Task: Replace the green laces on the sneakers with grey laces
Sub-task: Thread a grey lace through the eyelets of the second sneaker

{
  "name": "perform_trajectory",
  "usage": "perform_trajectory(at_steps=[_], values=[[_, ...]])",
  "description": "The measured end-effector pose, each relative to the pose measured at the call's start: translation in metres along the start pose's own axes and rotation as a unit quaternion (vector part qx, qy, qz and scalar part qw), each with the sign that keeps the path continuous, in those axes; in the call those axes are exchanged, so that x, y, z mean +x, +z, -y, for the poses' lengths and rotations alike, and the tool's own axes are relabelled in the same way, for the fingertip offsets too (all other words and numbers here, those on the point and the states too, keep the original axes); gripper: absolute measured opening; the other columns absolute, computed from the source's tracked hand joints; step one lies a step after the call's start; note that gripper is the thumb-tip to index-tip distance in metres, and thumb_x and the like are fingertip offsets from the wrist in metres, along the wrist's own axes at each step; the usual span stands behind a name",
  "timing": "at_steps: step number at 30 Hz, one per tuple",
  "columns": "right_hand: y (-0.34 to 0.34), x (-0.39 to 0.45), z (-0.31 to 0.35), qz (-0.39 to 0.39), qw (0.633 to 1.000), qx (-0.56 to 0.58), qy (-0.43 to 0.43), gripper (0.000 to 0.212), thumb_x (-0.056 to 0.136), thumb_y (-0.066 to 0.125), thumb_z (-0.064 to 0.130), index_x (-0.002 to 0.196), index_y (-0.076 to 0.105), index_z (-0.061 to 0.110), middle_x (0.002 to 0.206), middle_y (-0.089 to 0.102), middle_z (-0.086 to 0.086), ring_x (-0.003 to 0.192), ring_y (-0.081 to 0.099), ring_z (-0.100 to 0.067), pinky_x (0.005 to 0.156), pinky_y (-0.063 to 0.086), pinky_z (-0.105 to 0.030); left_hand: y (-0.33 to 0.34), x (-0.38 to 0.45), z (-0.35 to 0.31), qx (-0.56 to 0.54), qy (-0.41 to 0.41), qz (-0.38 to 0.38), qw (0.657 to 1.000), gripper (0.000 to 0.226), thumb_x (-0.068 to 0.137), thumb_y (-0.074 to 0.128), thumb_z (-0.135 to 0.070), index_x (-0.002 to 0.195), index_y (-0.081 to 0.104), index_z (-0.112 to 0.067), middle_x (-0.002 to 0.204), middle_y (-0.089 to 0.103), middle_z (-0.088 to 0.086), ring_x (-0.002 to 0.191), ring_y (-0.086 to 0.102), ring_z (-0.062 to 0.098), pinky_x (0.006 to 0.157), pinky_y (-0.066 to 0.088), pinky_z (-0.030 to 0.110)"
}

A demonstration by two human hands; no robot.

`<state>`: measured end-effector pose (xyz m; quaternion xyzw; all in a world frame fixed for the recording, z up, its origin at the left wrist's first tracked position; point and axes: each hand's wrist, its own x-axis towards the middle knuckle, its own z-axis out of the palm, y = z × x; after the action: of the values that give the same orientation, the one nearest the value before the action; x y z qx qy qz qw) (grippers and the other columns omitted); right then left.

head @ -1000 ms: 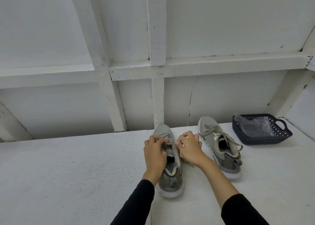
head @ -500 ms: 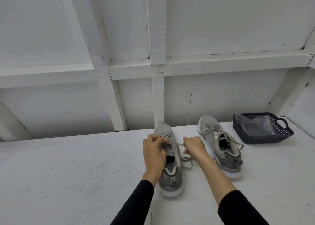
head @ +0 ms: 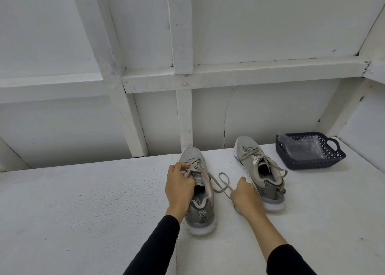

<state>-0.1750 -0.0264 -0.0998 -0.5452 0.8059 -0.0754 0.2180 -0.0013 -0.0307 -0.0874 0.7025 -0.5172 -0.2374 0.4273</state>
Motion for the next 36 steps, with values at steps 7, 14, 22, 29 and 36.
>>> perform_trajectory(at_steps=[7, 14, 22, 29, 36], values=[[0.008, 0.005, 0.003, -0.064, 0.995, -0.026, -0.066, 0.015, 0.095, 0.050, 0.016, 0.104, 0.060, 0.011, 0.108, 0.058, -0.007, 0.099, 0.057, -0.025, 0.071, 0.044, -0.032, -0.001, -0.001, -0.001, -0.011, -0.009, 0.001, 1.000, 0.022, 0.085, 0.060, -0.013, 0.099, 0.059, -0.030, 0.100, 0.054, -0.015, 0.083, 0.053, 0.004, 0.058, 0.036, 0.021], [-0.027, 0.003, 0.031, -0.038, 0.828, 0.548, -0.113, 0.012, 0.093, 0.060, 0.006, 0.096, 0.054, 0.016, 0.080, 0.071, -0.006, 0.069, 0.063, -0.012, 0.063, 0.048, -0.021, -0.001, 0.000, -0.001, -0.002, -0.015, 0.004, 1.000, 0.021, 0.084, 0.060, -0.012, 0.097, 0.059, -0.029, 0.101, 0.054, -0.013, 0.081, 0.052, 0.002, 0.057, 0.035, 0.021], [-0.038, -0.011, 0.052, 0.047, 0.799, 0.567, -0.198, 0.015, 0.097, 0.052, 0.009, 0.101, 0.065, 0.015, 0.097, 0.075, 0.002, 0.089, 0.069, -0.011, 0.076, 0.053, -0.022, -0.007, -0.001, 0.002, 0.063, 0.023, 0.029, 0.997, 0.016, 0.083, 0.062, -0.031, 0.091, 0.049, -0.029, 0.090, 0.060, -0.013, 0.080, 0.059, 0.010, 0.065, 0.047, 0.031], [-0.013, -0.017, 0.060, -0.071, 0.884, 0.401, -0.229, 0.008, 0.087, 0.068, 0.007, 0.084, 0.071, 0.014, 0.080, 0.070, 0.004, 0.072, 0.063, 0.000, 0.066, 0.043, -0.007, -0.021, 0.000, 0.015, -0.100, -0.006, 0.077, 0.992, 0.003, 0.085, 0.067, -0.030, 0.084, 0.065, -0.028, 0.081, 0.071, -0.012, 0.077, 0.067, -0.002, 0.074, 0.058, 0.028], [0.000, -0.014, 0.076, -0.100, 0.916, 0.251, -0.295, 0.006, 0.089, 0.066, 0.014, 0.087, 0.070, 0.018, 0.095, 0.051, 0.011, 0.095, 0.039, -0.003, 0.077, 0.030, -0.001, -0.030, 0.014, 0.028, -0.227, -0.102, 0.117, 0.961, 0.019, 0.087, 0.070, -0.019, 0.072, 0.064, -0.008, 0.078, 0.068, 0.004, 0.080, 0.065, 0.016, 0.080, 0.055, 0.034]])
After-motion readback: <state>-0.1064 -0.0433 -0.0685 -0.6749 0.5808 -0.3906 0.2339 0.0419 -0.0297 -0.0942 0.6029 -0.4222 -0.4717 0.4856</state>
